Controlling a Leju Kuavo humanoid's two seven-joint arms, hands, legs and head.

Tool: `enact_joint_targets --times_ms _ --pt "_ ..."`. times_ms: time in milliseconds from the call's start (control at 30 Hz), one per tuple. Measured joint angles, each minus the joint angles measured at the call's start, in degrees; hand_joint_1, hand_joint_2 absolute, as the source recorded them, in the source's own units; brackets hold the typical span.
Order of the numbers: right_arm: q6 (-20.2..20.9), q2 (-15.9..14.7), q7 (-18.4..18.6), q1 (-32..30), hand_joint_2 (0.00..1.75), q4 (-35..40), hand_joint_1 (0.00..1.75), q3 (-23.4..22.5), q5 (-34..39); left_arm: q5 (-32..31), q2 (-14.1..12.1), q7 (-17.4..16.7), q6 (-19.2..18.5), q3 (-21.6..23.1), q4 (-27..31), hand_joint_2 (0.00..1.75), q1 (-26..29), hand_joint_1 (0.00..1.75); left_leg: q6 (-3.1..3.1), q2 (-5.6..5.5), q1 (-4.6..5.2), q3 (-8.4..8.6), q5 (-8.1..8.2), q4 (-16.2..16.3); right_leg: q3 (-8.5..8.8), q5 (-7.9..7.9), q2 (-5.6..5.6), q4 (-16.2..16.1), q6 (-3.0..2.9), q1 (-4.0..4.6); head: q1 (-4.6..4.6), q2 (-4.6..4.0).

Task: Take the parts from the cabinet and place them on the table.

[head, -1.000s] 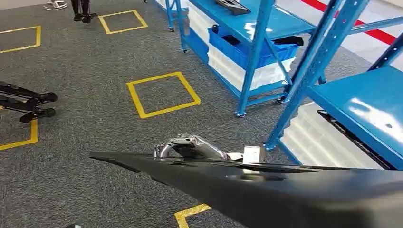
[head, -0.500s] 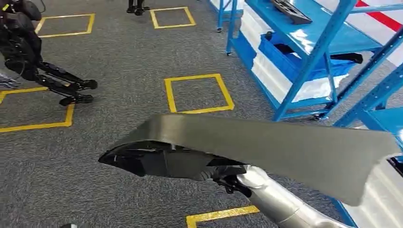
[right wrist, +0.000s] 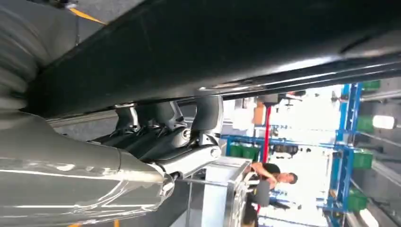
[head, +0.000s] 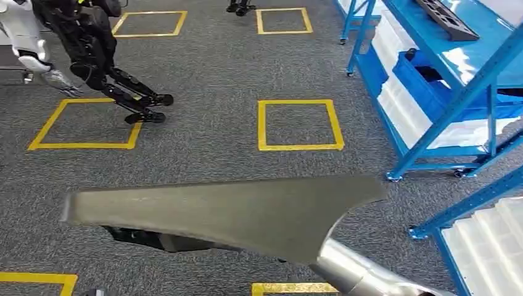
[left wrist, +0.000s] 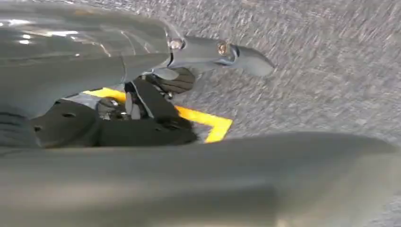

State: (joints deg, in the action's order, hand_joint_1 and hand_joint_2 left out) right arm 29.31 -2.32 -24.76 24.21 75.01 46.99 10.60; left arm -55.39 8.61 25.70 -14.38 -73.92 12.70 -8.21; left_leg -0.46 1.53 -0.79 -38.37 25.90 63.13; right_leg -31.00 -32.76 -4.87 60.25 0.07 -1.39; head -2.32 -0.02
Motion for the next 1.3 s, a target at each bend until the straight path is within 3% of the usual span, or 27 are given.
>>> enact_joint_targets --times_ms 33,100,167,200,233,267,333,367,433,500,533,567,667,700,767,833,867,900,933,1000,1033,1067,1100,1200,1233,1267,1300 --pt "0.0 0.0 -0.1 0.2 1.75 0.0 1.75 0.1 0.2 0.0 0.0 0.0 0.0 0.1 0.0 1.75 -0.1 0.00 -0.04 2.39 0.77 0.80 0.97 -1.1 0.26 -0.29 -0.51 -0.1 0.32 0.19 0.00 0.00" --pt "0.0 0.0 -0.1 0.5 1.75 0.2 1.75 0.2 0.6 0.0 0.0 -0.1 0.0 0.2 0.0 1.75 -0.3 0.00 0.80 2.14 1.32 0.96 1.40 -2.1 0.42 -0.70 -1.53 -0.1 1.05 0.42 0.00 0.02" --pt "0.0 0.4 -0.1 0.9 1.75 0.4 1.75 0.4 0.8 0.3 -0.2 -0.1 0.1 0.2 0.0 1.75 0.2 0.00 1.48 0.80 1.72 1.07 1.66 -2.4 1.22 -1.01 -2.90 -0.7 1.72 0.17 0.02 0.00" --pt "0.0 0.6 0.0 1.1 1.75 0.8 1.75 0.5 0.8 0.5 -0.3 -0.1 0.2 0.2 0.0 1.75 0.3 0.00 1.90 0.29 1.07 1.71 1.46 -3.0 1.53 -1.62 -1.95 -0.6 2.11 -0.18 0.02 0.02" --pt "0.0 0.7 -0.1 1.4 1.75 0.9 1.75 0.5 0.9 0.7 -0.3 0.0 0.2 0.2 0.0 1.75 0.3 0.00 2.09 -0.22 1.09 1.97 1.58 -3.1 1.16 -2.29 1.29 0.9 1.97 -0.18 0.04 0.00" --pt "0.0 0.7 -0.1 1.6 1.75 1.1 1.75 0.6 0.9 0.8 -0.4 0.0 0.2 0.2 0.0 1.75 0.0 0.00 2.63 -0.74 1.06 2.18 1.74 -3.1 -0.56 -4.01 3.35 4.3 1.73 -0.13 0.18 0.02" --pt "0.0 0.4 0.0 1.2 1.75 1.0 1.75 0.7 0.9 0.7 -0.4 0.0 0.1 0.2 0.0 1.75 -0.2 0.00 3.12 -2.38 1.18 2.68 2.07 -3.1 -5.82 -7.31 4.52 13.6 1.51 0.10 0.17 0.00" --pt "0.0 0.4 0.0 1.0 1.75 1.0 1.75 0.8 0.9 0.7 -0.4 0.0 0.2 0.2 0.0 1.75 0.0 0.00 3.20 -3.22 1.24 2.89 2.22 -3.0 -8.01 -7.35 4.62 16.4 1.45 0.27 0.17 0.00" --pt "0.0 0.4 0.0 1.0 1.75 1.0 1.75 1.0 1.0 0.8 -0.4 0.0 0.3 0.2 0.0 1.75 0.2 0.00 3.15 -4.88 1.31 3.46 2.56 -3.0 -8.53 -3.61 4.81 14.1 1.19 0.42 0.18 0.00" --pt "0.0 0.4 0.0 1.0 1.75 1.0 1.75 1.2 1.2 0.7 -0.4 0.0 0.4 0.2 0.0 1.75 0.4 0.00 2.94 -6.68 1.30 4.24 3.02 -3.0 -5.56 2.77 6.03 5.0 0.80 0.43 0.17 0.00" --pt "0.0 0.4 0.0 1.0 1.75 1.0 1.75 1.3 1.3 0.7 -0.4 0.0 0.5 0.2 0.0 1.75 0.5 0.00 2.75 -7.32 1.10 4.23 3.24 -3.0 -4.64 3.81 9.27 2.0 0.65 0.34 0.15 0.02" --pt "0.0 0.4 0.0 0.9 1.75 1.0 1.75 1.4 1.3 0.7 -0.4 0.0 0.5 0.2 0.0 1.75 0.6 0.00 2.41 -8.25 1.25 3.98 3.41 -2.6 -4.02 3.50 9.96 0.4 0.68 0.19 0.09 0.02" --pt "0.0 0.6 0.0 0.8 1.75 1.0 1.75 1.5 1.6 0.8 -0.4 0.0 0.6 0.2 0.0 1.75 1.7 0.00 1.33 -9.80 0.48 3.58 3.24 -3.2 -3.66 3.01 8.67 0.1 0.37 0.68 0.09 0.00" --pt "0.0 0.8 0.0 0.8 1.75 1.0 1.75 1.5 1.7 0.8 -0.7 0.0 0.7 0.2 0.0 1.75 1.9 0.00 1.07 -10.21 0.65 3.68 3.54 -3.0 -3.21 3.19 7.68 -0.6 0.05 0.05 0.11 0.02" --pt "0.1 1.0 0.1 0.9 1.75 0.9 1.75 1.6 1.7 0.9 -0.6 0.0 0.7 0.2 0.0 1.75 1.8 0.00 0.42 -4.62 0.91 1.88 5.60 0.5 -2.45 2.92 5.93 -1.0 -0.53 0.08 -0.07 0.00" --pt "0.2 0.9 0.2 0.9 1.75 0.5 1.75 1.7 1.7 0.9 -0.6 0.0 0.6 0.2 0.0 1.75 1.5 0.00 -0.31 -2.82 0.34 -2.73 8.81 8.7 -2.03 2.45 3.88 -1.0 -0.70 0.20 -0.07 0.00" --pt "0.2 0.9 0.4 0.9 1.75 0.2 1.75 1.8 1.7 0.9 -0.6 -0.1 0.6 0.2 0.0 1.75 1.5 0.00 -0.61 -2.52 0.10 -4.72 9.51 12.0 -1.89 2.21 3.02 -1.0 -0.66 0.19 -0.06 0.00" --pt "0.2 0.9 0.5 0.8 1.75 0.0 1.75 1.9 1.8 0.9 -0.6 -0.2 0.5 0.2 0.0 1.75 1.7 0.00 -0.90 -2.33 -0.22 -5.58 8.89 12.8 -1.65 1.96 2.18 -1.0 -0.57 0.17 -0.07 0.02" --pt "0.2 0.9 0.7 0.9 1.75 -0.2 1.75 2.0 1.8 0.9 -0.6 -0.4 0.5 0.2 0.0 1.75 1.8 0.00 -1.20 -2.11 -0.51 -4.96 6.91 10.8 -1.33 1.62 1.38 -1.0 -0.35 0.13 -0.07 0.00" --pt "0.3 1.0 0.7 0.9 1.75 -0.4 1.75 2.1 1.9 1.0 -0.6 -0.6 0.4 0.2 0.0 1.75 1.9 0.00 -1.47 -0.53 -0.83 -0.77 1.36 1.7 -0.31 0.84 -0.04 -1.0 0.20 0.02 -0.07 0.00" --pt "0.3 1.0 0.7 0.9 1.75 -0.5 1.75 2.2 2.1 1.0 -0.6 -0.9 0.4 0.2 0.0 1.75 1.9 0.00 -1.42 1.93 -0.75 0.96 0.19 -2.1 0.23 0.43 -0.61 -1.0 0.55 0.03 -0.05 0.02" --pt "0.5 0.9 0.7 1.0 1.75 -0.5 1.75 2.2 2.3 1.3 -0.5 -1.3 0.3 0.2 0.0 1.75 1.9 0.00 -1.08 3.52 0.36 1.32 0.95 -2.4 0.32 0.10 -1.07 -0.9 1.00 0.53 -0.13 0.00" --pt "0.5 0.9 0.7 1.2 1.75 -0.6 1.75 2.3 2.5 1.5 -0.5 -1.5 0.2 0.2 0.0 1.75 1.9 0.00 -0.07 3.13 0.31 1.19 1.15 -2.3 0.57 -0.09 -1.33 -1.0 1.32 0.52 0.00 0.00" --pt "0.9 1.4 0.7 1.6 1.75 -0.8 1.75 2.7 3.5 2.2 -0.5 -3.2 0.6 -0.3 0.0 1.75 2.5 0.00 1.32 1.30 0.78 1.50 1.61 -2.6 1.83 -0.82 -3.25 -1.5 2.50 0.07 -0.02 0.02" --pt "1.1 1.5 0.7 1.8 1.75 -0.8 1.75 2.8 3.7 2.4 -0.6 -3.8 0.7 -0.4 0.0 1.75 2.7 0.00 1.76 0.75 0.46 1.90 1.51 -2.9 1.94 -1.59 -0.96 -0.8 2.64 -0.18 0.04 0.00" --pt "1.3 1.6 0.6 1.9 1.75 -0.9 1.75 2.9 3.9 2.7 -0.6 -4.5 1.3 -0.5 0.0 1.75 2.6 0.00 2.17 0.26 0.38 2.02 1.61 -2.9 0.86 -2.94 1.76 1.5 2.38 -0.18 -0.02 0.00" --pt "1.4 1.6 0.7 1.9 1.75 -1.0 1.75 3.0 3.9 2.9 -0.6 -5.2 1.5 -0.7 0.0 1.75 2.4 0.00 2.59 -0.49 0.37 2.14 1.72 -2.9 -1.28 -5.08 3.39 5.8 2.19 -0.17 0.22 0.00"
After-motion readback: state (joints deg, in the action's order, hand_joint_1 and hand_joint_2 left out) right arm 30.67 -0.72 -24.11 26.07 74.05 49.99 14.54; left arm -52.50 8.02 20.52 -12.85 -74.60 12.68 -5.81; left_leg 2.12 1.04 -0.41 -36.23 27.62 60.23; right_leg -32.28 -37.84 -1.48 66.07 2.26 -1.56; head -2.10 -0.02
